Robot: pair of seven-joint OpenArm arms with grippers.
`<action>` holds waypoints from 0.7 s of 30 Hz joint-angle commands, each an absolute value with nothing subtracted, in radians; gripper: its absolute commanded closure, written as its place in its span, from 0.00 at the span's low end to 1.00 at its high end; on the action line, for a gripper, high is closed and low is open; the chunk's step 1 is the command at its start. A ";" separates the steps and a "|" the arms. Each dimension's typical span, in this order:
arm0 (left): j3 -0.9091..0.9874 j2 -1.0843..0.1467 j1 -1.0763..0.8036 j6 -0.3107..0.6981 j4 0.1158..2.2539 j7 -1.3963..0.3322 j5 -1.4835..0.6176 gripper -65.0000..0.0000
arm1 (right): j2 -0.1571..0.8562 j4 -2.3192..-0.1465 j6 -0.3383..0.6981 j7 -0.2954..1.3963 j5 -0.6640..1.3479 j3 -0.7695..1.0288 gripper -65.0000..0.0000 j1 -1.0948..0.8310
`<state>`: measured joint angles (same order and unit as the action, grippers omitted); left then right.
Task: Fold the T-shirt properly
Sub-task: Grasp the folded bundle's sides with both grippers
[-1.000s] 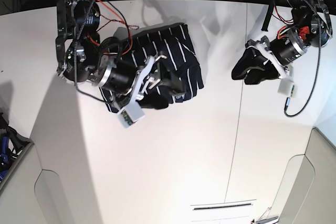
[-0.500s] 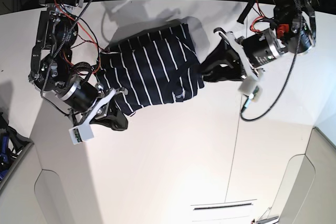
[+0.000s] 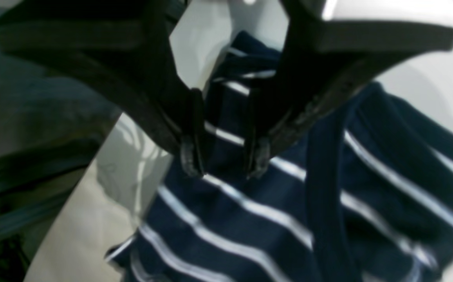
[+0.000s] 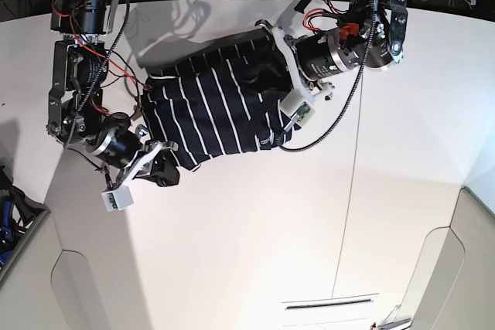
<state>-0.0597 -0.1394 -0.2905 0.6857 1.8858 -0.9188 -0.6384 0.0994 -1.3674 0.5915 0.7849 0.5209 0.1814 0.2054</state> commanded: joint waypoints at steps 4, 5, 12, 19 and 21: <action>-0.059 -0.142 -0.282 0.684 1.829 -0.900 -0.643 0.73 | 0.102 -1.359 0.599 0.759 0.542 0.180 1.00 0.230; -0.059 -0.142 -0.282 0.685 1.820 -0.901 -0.635 0.73 | 0.102 -1.354 0.599 0.759 0.542 0.178 1.00 0.229; -0.059 -0.142 -0.275 0.684 1.809 -0.886 -0.577 0.73 | 0.102 -1.353 0.599 0.817 0.551 0.152 1.00 0.224; -0.059 -0.156 -0.224 0.635 1.793 -0.886 -0.490 0.73 | 0.102 -1.354 0.599 0.877 0.619 0.151 1.00 0.220; -0.059 -0.167 -0.207 0.631 1.780 -0.885 -0.480 0.73 | 0.102 -1.354 0.599 0.880 0.632 0.151 1.00 0.209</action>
